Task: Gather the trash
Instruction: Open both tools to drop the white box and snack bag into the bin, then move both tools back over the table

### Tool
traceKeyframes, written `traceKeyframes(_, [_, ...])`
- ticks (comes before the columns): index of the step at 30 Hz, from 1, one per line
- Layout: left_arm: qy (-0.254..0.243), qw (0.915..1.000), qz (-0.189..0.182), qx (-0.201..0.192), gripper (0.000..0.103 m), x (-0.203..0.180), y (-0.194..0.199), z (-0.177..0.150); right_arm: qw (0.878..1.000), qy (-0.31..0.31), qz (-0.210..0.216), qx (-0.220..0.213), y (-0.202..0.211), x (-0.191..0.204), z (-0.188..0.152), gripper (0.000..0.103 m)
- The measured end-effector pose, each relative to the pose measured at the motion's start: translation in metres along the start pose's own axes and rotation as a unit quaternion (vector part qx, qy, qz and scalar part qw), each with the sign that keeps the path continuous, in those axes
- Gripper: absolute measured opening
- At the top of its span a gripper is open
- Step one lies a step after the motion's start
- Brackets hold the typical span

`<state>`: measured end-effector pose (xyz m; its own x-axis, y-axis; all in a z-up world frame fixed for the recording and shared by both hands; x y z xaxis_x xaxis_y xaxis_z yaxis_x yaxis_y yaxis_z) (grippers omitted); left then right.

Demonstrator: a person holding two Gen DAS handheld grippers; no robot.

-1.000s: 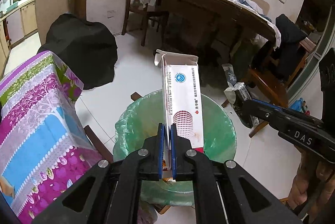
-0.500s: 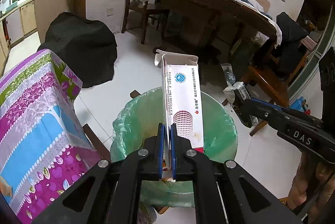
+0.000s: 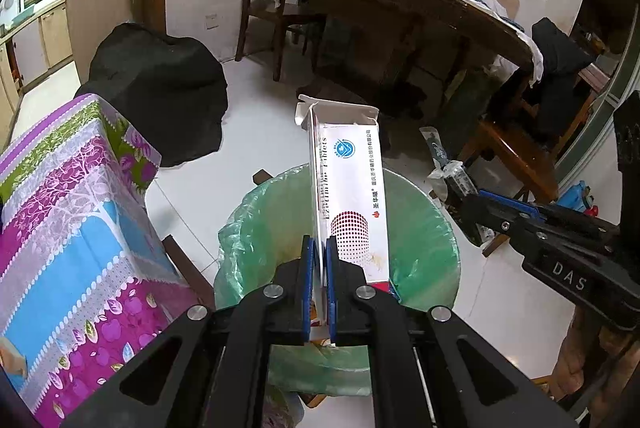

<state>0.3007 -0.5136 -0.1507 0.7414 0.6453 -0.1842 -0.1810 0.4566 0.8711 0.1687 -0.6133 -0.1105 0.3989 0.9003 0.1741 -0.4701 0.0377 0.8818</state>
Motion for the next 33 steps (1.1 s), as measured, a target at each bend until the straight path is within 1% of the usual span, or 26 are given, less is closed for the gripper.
traceKeyframes(11, [-0.003,0.9999,0.002,0.01,0.007,0.001,-0.009,0.001,1.0,-0.001,0.001,0.002,-0.003,-0.002,0.0,0.012])
traceKeyframes(13, [-0.003,0.9999,0.002,0.012,0.007,0.001,-0.01,0.0,1.0,0.0,0.002,0.003,-0.003,-0.002,0.0,0.015])
traceKeyframes(16, [-0.004,0.9998,0.001,0.019,0.012,0.001,-0.013,0.001,1.0,-0.008,0.004,0.001,-0.004,-0.004,-0.002,0.017])
traceKeyframes(18, [-0.005,0.9998,0.003,0.019,0.02,0.002,-0.014,0.0,1.0,-0.01,0.005,0.0,-0.005,-0.005,-0.003,0.017])
traceKeyframes(31, [0.001,0.9998,0.005,0.018,0.02,0.007,-0.012,-0.003,1.0,-0.015,0.01,0.005,-0.01,-0.01,-0.008,0.017])
traceKeyframes(32, [0.001,0.9998,0.005,0.018,0.02,0.007,-0.01,-0.004,1.0,-0.015,0.011,0.004,-0.008,-0.009,-0.01,0.02])
traceKeyframes(33, [0.0,0.9998,0.003,0.018,0.021,0.008,-0.008,-0.006,1.0,-0.014,0.012,0.001,-0.007,-0.01,-0.011,0.027])
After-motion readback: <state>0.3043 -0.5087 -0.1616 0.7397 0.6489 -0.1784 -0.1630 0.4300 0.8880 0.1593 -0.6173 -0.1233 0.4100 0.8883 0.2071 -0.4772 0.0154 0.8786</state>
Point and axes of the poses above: each gripper's, at about its wrist camera, not at the fingertips, and y roughly against the way its jaws point, x to its left, z to its top, the point moved 2 cm from there along -y, roughly the way its jaws point, and after that the axes turned 13 degrees about x, right-handed, at the moved point
